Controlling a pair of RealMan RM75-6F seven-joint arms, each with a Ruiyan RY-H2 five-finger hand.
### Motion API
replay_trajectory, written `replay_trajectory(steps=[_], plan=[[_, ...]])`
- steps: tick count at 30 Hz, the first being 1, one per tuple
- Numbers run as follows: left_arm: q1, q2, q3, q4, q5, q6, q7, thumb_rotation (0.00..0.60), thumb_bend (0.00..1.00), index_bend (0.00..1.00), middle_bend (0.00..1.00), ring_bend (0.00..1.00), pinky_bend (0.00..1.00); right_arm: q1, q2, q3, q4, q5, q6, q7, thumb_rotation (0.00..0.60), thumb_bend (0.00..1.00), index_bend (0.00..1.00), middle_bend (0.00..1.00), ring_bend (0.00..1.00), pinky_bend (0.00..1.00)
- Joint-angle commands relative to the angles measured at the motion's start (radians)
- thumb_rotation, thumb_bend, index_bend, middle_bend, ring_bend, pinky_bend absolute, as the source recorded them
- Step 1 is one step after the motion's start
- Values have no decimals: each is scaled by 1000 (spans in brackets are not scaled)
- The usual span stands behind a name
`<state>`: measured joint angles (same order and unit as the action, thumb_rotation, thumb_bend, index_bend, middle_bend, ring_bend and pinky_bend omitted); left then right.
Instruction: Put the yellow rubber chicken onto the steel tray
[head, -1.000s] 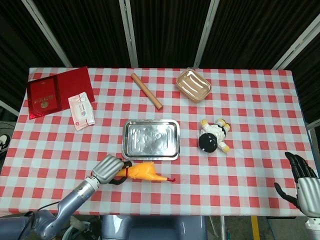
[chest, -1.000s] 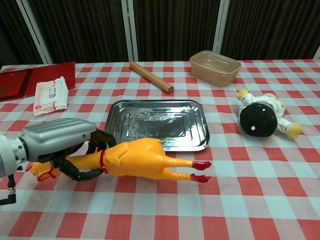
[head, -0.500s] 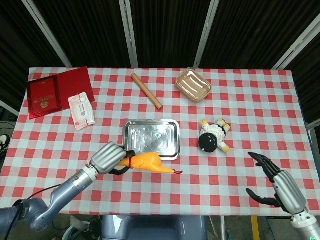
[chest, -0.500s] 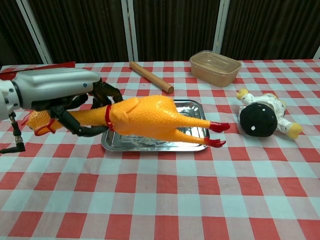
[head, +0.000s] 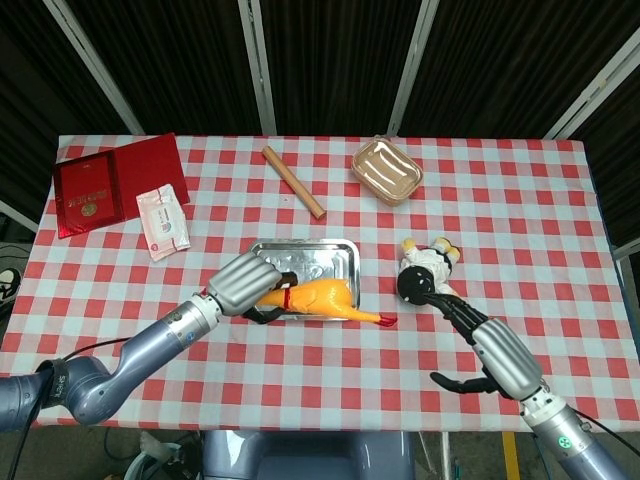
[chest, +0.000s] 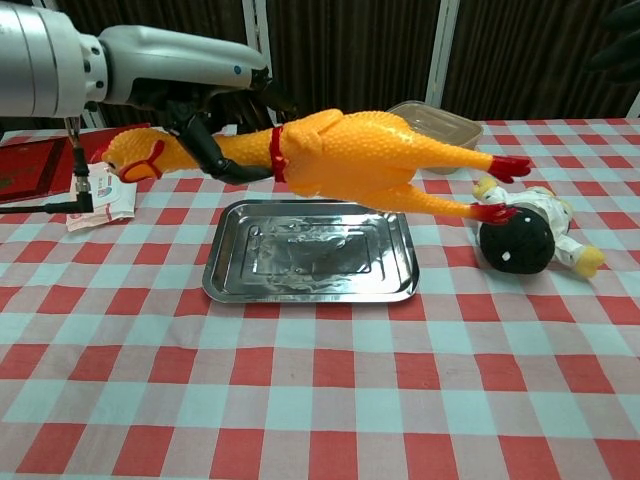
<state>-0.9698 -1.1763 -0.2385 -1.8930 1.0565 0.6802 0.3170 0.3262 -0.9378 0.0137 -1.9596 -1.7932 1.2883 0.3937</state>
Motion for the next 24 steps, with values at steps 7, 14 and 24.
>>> replay_trajectory(steps=[7,14,24], plan=[[-178,15,10,-18,-216,-38,123,600,598,561,619,540,618,77,-53,69,-100,169,-117,-172,600,245,11,96,73,248],[-305,-9,34,-45,-419,39,210,600,598,556,619,540,618,127,-111,124,-148,335,-171,-351,600,245,0,56,29,188],[-390,-70,55,-56,-542,130,239,600,598,553,619,540,618,179,-202,169,-132,502,-176,-523,600,244,3,54,29,188]])
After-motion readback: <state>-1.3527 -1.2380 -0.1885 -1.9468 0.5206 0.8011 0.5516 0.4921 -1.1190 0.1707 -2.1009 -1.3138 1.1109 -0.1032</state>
